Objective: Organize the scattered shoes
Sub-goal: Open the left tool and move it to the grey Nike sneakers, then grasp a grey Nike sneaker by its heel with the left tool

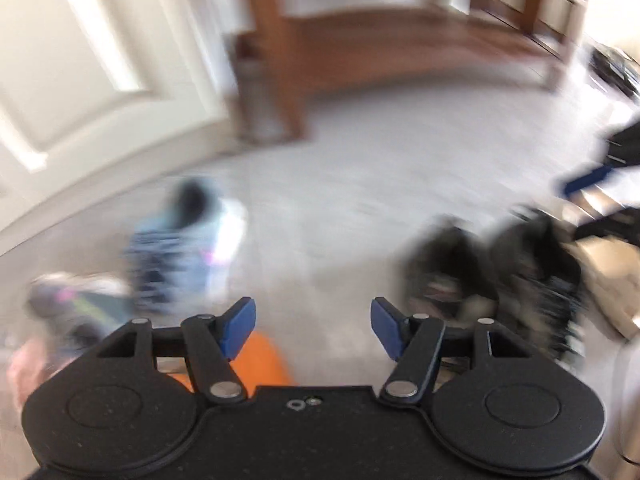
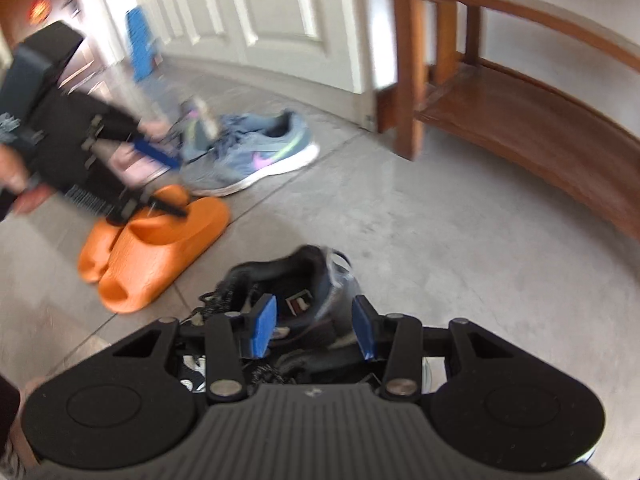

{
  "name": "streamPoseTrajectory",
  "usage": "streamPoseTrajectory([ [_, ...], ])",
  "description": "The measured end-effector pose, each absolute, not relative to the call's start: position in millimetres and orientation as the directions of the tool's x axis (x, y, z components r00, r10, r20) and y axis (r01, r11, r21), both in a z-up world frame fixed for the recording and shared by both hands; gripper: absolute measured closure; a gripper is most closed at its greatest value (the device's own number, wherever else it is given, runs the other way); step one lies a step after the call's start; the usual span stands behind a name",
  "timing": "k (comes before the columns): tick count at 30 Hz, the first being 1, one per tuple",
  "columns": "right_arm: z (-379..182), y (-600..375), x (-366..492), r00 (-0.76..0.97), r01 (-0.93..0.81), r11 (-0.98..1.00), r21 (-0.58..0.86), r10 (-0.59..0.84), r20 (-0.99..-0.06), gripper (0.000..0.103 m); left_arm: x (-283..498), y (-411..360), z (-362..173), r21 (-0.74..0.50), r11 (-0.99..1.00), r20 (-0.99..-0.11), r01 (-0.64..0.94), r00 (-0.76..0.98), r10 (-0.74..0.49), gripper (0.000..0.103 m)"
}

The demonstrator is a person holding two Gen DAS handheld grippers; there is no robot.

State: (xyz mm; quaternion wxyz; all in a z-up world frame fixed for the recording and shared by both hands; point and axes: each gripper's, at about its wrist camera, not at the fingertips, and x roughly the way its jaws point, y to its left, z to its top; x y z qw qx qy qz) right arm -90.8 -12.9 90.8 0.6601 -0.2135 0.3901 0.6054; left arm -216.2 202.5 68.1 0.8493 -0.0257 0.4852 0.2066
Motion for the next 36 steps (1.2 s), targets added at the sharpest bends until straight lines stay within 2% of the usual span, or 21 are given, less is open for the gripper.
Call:
streamPoseTrajectory([
  [5, 113.1, 18.4, -97.8, -0.027, -0.972, 0.164, 0.167, 0.628, -0.778, 0.057, -251.0, 252.4, 64.2, 0.122, 0.805, -0.772, -0.58, 0.455, 0.445, 0.039],
  [9, 126.4, 44.7, -115.8, -0.024, -0.986, 0.114, 0.119, 0.619, -0.785, 0.057, -272.1, 278.0, 63.3, 0.097, 0.731, -0.745, -0.676, 0.438, 0.504, 0.039],
  [16, 127.4, 87.4, -162.4, -0.07, -0.997, -0.019, 0.074, 0.593, -0.802, 0.057, -314.0, 341.6, 47.9, -0.092, 0.592, -0.736, -0.801, 0.455, 0.502, 0.039],
  [18, 120.4, 95.7, -172.7, -0.094, -0.995, -0.032, 0.093, 0.584, -0.806, 0.057, -316.5, 350.9, 42.8, -0.107, 0.584, -0.737, -0.804, 0.459, 0.496, 0.04],
  [22, 107.5, 102.2, -185.8, -0.116, -0.993, -0.048, 0.107, 0.542, -0.832, 0.057, -314.4, 365.5, 24.9, -0.16, 0.591, -0.753, -0.791, 0.485, 0.445, 0.047],
  [25, 102.6, 104.2, -191.1, -0.087, -0.996, -0.044, 0.075, 0.508, -0.857, 0.057, -309.1, 378.1, 4.9, -0.183, 0.572, -0.76, -0.8, 0.484, 0.434, 0.056],
  [31, 94.3, 107.1, -185.3, -0.049, -0.998, 0.021, 0.065, 0.434, -0.899, 0.057, -304.4, 399.1, -26.2, -0.21, 0.49, -0.759, -0.846, 0.457, 0.464, 0.057],
  [34, 91.2, 107.0, -185.6, -0.043, -0.997, 0.036, 0.064, 0.411, -0.911, 0.057, -299.9, 404.9, -33.4, -0.256, 0.49, -0.747, -0.833, 0.492, 0.447, 0.072],
  [36, 89.5, 107.7, -187.5, -0.044, -0.997, 0.042, 0.067, 0.401, -0.915, 0.057, -298.4, 408.7, -34.7, -0.304, 0.478, -0.734, -0.824, 0.522, 0.433, 0.078],
])
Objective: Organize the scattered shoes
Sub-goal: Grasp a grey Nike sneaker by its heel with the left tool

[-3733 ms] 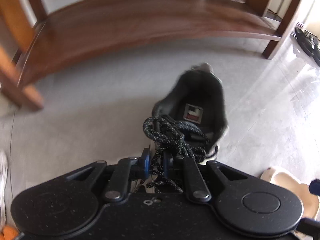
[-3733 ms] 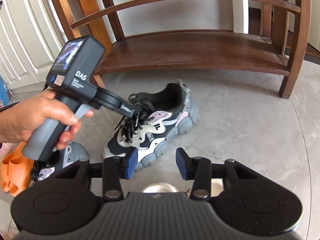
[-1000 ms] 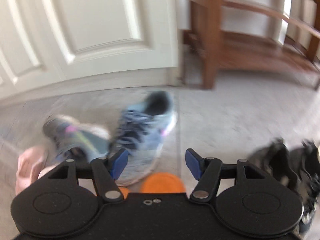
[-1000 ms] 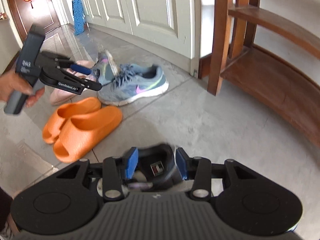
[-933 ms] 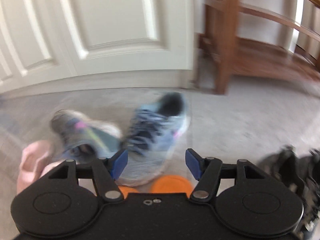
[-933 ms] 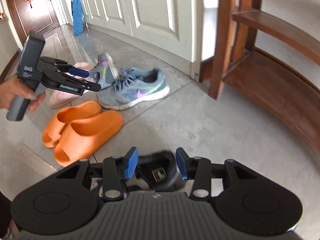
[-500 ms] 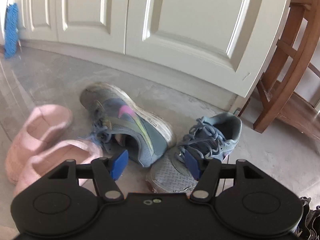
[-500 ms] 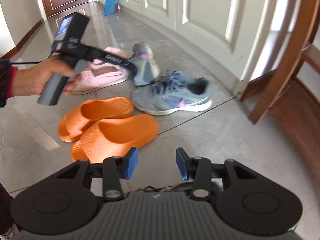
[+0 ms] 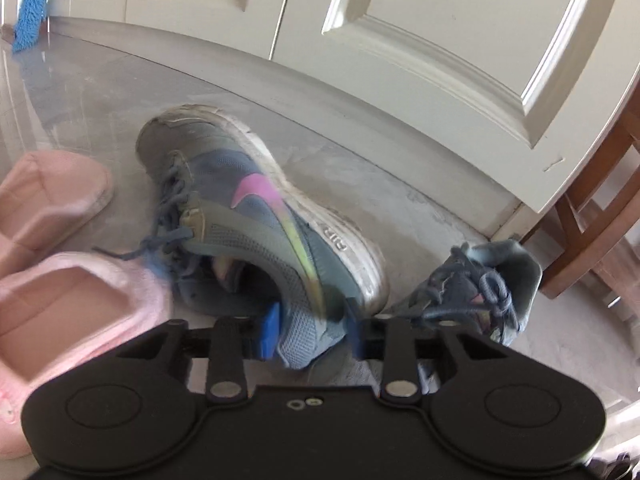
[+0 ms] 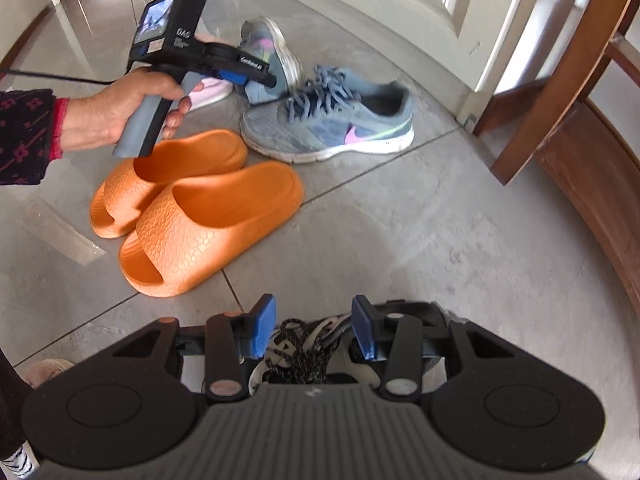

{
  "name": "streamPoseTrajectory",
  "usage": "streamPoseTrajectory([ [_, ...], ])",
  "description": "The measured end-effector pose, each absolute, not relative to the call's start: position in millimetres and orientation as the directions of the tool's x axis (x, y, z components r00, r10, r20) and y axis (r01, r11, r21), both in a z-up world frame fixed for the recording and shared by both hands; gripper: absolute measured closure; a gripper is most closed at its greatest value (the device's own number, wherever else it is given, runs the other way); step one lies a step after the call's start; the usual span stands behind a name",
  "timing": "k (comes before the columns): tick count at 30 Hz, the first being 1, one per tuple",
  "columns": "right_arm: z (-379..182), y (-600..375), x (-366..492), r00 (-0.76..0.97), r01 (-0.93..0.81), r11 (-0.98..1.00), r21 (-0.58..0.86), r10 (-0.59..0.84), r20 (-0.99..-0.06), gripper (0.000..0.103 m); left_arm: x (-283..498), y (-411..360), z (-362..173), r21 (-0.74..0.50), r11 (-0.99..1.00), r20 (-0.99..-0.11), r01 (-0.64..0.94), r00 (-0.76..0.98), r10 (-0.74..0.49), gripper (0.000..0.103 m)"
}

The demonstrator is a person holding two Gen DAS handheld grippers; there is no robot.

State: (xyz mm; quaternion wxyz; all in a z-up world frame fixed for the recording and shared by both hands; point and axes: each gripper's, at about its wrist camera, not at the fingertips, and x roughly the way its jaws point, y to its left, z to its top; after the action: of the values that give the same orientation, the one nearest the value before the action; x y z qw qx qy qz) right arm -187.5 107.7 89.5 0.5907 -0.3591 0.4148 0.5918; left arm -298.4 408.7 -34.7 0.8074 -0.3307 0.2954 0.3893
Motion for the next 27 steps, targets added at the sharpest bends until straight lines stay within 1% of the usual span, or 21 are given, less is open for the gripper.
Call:
streamPoseTrajectory([
  [2, 89.7, 108.8, -188.8, -0.046, -0.996, 0.05, 0.072, 0.402, -0.915, 0.057, -298.4, 415.3, -31.3, -0.381, 0.44, -0.712, -0.813, 0.562, 0.422, 0.084],
  [5, 91.5, 108.6, -190.9, -0.041, -0.996, 0.058, 0.072, 0.409, -0.912, 0.057, -290.6, 425.2, -23.4, -0.467, 0.403, -0.67, -0.787, 0.612, 0.42, 0.088],
  [9, 90.8, 106.1, -191.1, -0.009, -0.996, 0.075, 0.043, 0.405, -0.914, 0.057, -261.4, 443.7, -16.9, -0.528, 0.389, -0.639, -0.755, 0.655, 0.403, 0.086],
  [10, 89.6, 105.6, -190.4, -0.006, -0.995, 0.085, 0.044, 0.4, -0.916, 0.057, -254.9, 448.0, -16.0, -0.534, 0.386, -0.637, -0.752, 0.659, 0.4, 0.084],
  [12, 85.7, 106.1, -189.1, -0.008, -0.994, 0.1, 0.051, 0.391, -0.92, 0.057, -244.8, 451.9, -11.8, -0.518, 0.399, -0.639, -0.757, 0.652, 0.408, 0.084],
  [14, 84.0, 107.8, -190.7, -0.011, -0.995, 0.091, 0.051, 0.391, -0.92, 0.057, -242.8, 451.1, -6.3, -0.497, 0.43, -0.633, -0.754, 0.654, 0.414, 0.082],
  [16, 82.5, 109.7, -192.6, -0.015, -0.995, 0.08, 0.051, 0.393, -0.92, 0.057, -251.5, 447.1, -4.5, -0.474, 0.448, -0.627, -0.758, 0.648, 0.433, 0.078],
  [17, 81.8, 110.6, -193.5, -0.017, -0.996, 0.075, 0.051, 0.393, -0.919, 0.057, -257.9, 446.2, -5.1, -0.458, 0.45, -0.629, -0.767, 0.637, 0.446, 0.077],
  [20, 79.2, 114.7, -194.5, -0.027, -0.997, 0.061, 0.055, 0.396, -0.918, 0.057, -279.7, 451.0, -11.3, -0.398, 0.431, -0.662, -0.81, 0.579, 0.476, 0.073],
  [21, 78.4, 116.3, -194.4, -0.031, -0.997, 0.058, 0.059, 0.397, -0.917, 0.057, -285.5, 453.5, -12.6, -0.382, 0.426, -0.669, -0.82, 0.563, 0.485, 0.076],
  [22, 77.8, 117.4, -194.4, -0.035, -0.996, 0.057, 0.062, 0.396, -0.918, 0.057, -291.0, 454.1, -12.3, -0.355, 0.429, -0.67, -0.831, 0.546, 0.503, 0.076],
  [23, 77.2, 118.3, -194.3, -0.038, -0.996, 0.055, 0.065, 0.396, -0.918, 0.057, -295.9, 453.0, -10.2, -0.316, 0.441, -0.664, -0.84, 0.528, 0.529, 0.063],
  [25, 75.4, 119.3, -194.4, -0.04, -0.997, 0.052, 0.065, 0.391, -0.919, 0.057, -304.4, 452.2, -7.5, -0.258, 0.462, -0.652, -0.849, 0.505, 0.566, 0.055],
  [27, 73.4, 120.1, -194.4, -0.039, -0.997, 0.052, 0.064, 0.385, -0.922, 0.057, -306.7, 455.0, -9.0, -0.248, 0.48, -0.654, -0.842, 0.511, 0.558, 0.054],
])
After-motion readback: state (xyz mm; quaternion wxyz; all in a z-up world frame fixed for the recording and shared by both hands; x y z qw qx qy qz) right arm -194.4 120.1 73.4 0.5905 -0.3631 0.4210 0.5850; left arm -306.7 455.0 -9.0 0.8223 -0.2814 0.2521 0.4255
